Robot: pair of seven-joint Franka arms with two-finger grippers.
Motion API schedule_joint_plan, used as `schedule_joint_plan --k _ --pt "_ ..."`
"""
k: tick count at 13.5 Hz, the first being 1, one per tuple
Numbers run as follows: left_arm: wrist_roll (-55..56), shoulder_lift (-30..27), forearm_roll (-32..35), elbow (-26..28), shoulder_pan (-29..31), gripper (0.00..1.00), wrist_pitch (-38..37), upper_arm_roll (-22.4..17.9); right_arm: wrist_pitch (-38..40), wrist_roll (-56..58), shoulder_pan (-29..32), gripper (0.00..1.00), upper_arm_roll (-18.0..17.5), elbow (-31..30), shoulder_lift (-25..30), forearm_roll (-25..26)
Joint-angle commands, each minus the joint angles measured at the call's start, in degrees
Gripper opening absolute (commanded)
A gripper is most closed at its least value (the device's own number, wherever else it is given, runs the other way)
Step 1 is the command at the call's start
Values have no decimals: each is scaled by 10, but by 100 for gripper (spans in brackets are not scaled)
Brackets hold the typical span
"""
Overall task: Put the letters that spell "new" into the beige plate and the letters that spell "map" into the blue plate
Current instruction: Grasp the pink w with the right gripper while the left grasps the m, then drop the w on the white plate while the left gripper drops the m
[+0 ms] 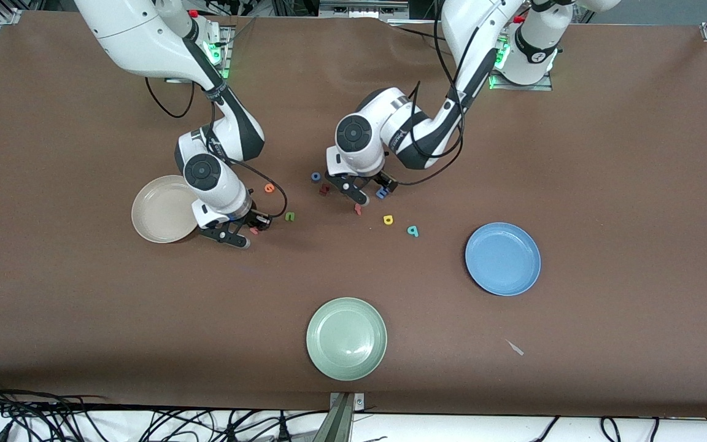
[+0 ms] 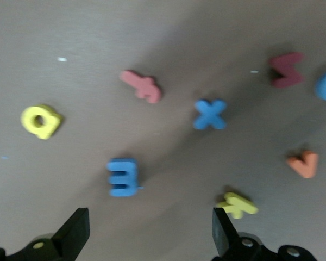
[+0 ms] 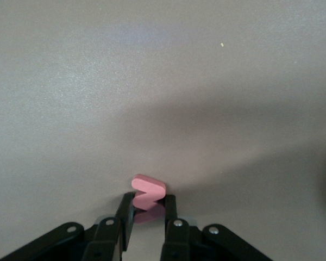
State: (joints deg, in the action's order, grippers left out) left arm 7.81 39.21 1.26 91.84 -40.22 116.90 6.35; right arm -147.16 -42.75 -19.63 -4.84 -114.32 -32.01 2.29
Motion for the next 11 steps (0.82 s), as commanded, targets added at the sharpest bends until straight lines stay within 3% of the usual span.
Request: schedule_joint_plan --k 1,4,8,9,11 --pt "-17 2 51 14 16 99 24 0 19 1 -3 6 1 28 -2 1" --pt "-17 14 57 22 20 99 46 0 155 29 0 6 7 59 33 2" --pt "-16 13 57 55 17 89 92 0 171 173 3 7 53 -1 94 1" --pt "-16 13 57 55 15 81 92 0 170 213 3 8 72 -23 113 1" --pt "-17 13 57 55 15 48 92 0 166 264 3 9 98 -66 143 1"
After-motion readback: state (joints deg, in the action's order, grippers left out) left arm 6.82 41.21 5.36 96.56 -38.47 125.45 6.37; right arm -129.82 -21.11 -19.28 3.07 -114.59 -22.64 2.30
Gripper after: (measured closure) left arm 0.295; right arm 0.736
